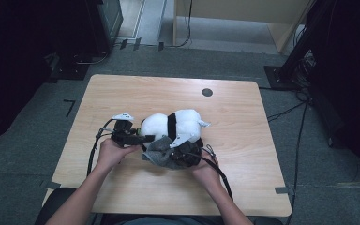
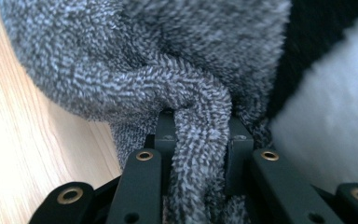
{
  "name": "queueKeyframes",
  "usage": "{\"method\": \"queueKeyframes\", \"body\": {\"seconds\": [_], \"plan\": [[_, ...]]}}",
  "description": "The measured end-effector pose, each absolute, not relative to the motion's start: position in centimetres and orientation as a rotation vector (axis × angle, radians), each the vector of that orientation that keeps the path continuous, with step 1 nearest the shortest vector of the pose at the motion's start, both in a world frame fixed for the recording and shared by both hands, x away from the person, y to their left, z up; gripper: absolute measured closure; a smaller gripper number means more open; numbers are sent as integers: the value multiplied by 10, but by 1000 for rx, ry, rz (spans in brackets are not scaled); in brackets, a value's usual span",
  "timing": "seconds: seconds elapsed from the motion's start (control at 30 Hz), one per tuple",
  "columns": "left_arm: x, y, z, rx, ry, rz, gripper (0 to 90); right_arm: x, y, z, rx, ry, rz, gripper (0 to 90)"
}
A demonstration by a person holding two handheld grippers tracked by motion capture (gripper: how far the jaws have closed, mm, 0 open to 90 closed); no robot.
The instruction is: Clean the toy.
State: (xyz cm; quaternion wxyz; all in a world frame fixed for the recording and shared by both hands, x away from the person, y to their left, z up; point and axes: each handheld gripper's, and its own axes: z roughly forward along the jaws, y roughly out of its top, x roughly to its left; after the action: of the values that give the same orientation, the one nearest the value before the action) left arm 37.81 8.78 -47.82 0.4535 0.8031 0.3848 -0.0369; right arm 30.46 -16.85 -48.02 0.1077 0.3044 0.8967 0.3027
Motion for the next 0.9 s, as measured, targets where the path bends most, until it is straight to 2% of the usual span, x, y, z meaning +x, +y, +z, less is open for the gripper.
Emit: {"method": "queueKeyframes", "body": {"seconds": [0.47, 0.9], "plan": [[377, 84, -479, 1997, 935, -74, 405, 307, -225, -450, 1027, 2571, 968, 735], [378, 85, -479, 1993, 939, -84, 406, 317, -276, -446, 1193, 2470, 942, 735]]}}
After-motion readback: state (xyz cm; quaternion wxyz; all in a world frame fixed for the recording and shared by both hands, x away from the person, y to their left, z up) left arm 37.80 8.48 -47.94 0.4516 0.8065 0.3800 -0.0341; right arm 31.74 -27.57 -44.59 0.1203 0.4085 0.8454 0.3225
